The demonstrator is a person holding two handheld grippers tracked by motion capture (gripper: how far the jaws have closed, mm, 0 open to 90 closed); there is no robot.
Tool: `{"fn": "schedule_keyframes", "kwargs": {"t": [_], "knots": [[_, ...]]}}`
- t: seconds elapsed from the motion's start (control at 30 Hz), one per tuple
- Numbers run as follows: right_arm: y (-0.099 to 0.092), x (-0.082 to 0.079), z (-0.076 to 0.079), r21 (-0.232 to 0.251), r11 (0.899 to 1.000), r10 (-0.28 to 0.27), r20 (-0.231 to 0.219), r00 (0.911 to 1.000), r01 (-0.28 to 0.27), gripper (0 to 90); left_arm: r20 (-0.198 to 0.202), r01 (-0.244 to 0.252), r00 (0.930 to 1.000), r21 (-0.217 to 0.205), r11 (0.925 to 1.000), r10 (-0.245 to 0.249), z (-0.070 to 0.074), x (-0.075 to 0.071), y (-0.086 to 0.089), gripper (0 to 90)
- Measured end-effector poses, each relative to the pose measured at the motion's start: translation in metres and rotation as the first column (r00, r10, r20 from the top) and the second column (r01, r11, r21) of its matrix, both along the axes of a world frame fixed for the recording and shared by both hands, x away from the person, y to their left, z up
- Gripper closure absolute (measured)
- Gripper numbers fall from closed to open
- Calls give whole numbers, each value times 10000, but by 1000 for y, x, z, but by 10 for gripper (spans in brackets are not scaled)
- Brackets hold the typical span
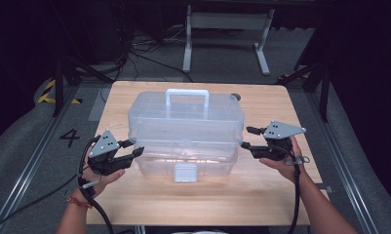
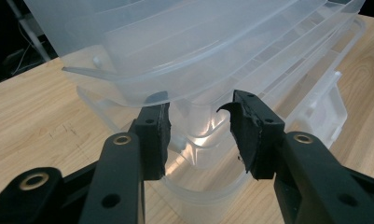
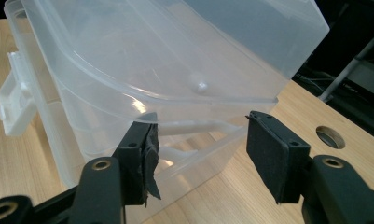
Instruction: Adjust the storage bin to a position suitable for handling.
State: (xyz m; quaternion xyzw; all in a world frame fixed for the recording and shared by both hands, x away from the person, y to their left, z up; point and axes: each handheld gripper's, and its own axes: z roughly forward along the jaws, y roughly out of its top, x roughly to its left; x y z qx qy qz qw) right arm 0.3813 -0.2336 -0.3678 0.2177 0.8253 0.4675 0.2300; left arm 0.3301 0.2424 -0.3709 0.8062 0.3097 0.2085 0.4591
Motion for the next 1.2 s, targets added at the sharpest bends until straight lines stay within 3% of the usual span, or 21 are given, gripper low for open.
{"fn": "schedule_keyframes", "kwargs": {"t": [0.23,0.47,0.7,0.93,1.13,1.2], "knots": [[2,-1,-2,347,9992,-207,395,9990,194,465,-46,-93,9999,212,9997,94,1,-1,0,523],[3,-3,6,843,9954,-537,895,9945,461,499,-167,-325,9993,432,9985,333,-3,-5,6,502],[6,0,14,1053,9919,-855,1362,9870,714,555,-303,-450,9984,769,9960,475,-11,-5,9,494],[10,2,19,1228,9883,-1118,1779,9777,906,632,-414,-753,9961,730,9945,785,-16,-9,18,481],[14,6,24,1522,9810,-1505,2033,9675,1206,668,-558,-980,9931,841,9916,1029,-23,-15,28,468],[18,8,26,1787,9750,-1685,2049,9642,1325,667,-771,-809,9933,740,9940,866,-33,-17,34,458]]}}
